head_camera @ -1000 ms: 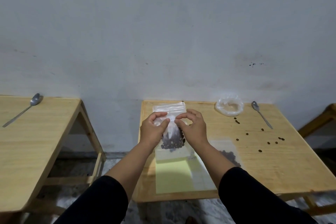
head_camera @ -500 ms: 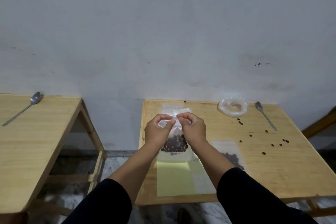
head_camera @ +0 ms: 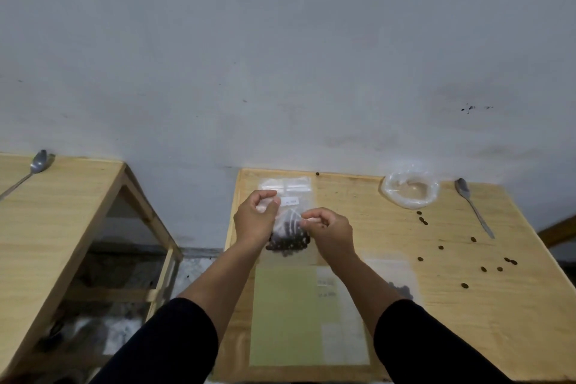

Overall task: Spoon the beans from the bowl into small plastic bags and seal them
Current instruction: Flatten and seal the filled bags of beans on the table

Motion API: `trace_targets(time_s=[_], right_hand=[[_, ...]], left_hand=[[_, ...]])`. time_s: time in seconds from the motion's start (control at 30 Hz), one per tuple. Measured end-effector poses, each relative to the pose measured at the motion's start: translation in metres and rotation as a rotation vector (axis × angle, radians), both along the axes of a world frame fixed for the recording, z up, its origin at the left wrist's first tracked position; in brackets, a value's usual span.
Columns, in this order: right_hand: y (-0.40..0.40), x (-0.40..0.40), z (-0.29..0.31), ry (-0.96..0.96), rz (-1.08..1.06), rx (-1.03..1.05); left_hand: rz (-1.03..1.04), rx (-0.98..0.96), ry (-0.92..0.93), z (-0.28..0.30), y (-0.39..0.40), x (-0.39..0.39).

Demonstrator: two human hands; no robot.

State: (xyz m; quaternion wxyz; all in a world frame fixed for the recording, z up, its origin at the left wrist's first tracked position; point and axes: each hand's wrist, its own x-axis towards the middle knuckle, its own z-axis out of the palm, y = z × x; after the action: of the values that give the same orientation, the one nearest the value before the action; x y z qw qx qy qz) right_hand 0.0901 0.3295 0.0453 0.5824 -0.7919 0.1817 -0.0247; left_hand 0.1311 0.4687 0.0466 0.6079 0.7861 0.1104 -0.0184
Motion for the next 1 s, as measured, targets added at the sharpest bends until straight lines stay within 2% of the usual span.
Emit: trace_targets(time_s=[0.13, 0.33, 0.53, 0.8, 1.0], right_hand=[[-0.017, 0.032, -0.016, 0.016, -0.03, -0.146], [-0.031, 0.069, -0.046, 0.091, -0.047, -0.201], [-0.035, 0.087, -0.068, 0.129, 0.062, -0.317], [-0.029, 0.085, -0.079, -0.026, 0.189, -0.609], [-0.025, 0.077, -0.063, -0.124, 0.418, -0.829]], left_hand=[[0.014, 0.054, 0.054, -0.017, -0.009, 0.018], [0.002, 0.177, 0.086, -0.043, -0.024, 0.046], [0.01, 0.26, 0.133, -0.065, -0.034, 0.063], [-0.15, 0.521, 0.01, -0.084, -0.032, 0.065], [-0.34, 0.709, -0.023, -0.093, -0.028, 0.064]])
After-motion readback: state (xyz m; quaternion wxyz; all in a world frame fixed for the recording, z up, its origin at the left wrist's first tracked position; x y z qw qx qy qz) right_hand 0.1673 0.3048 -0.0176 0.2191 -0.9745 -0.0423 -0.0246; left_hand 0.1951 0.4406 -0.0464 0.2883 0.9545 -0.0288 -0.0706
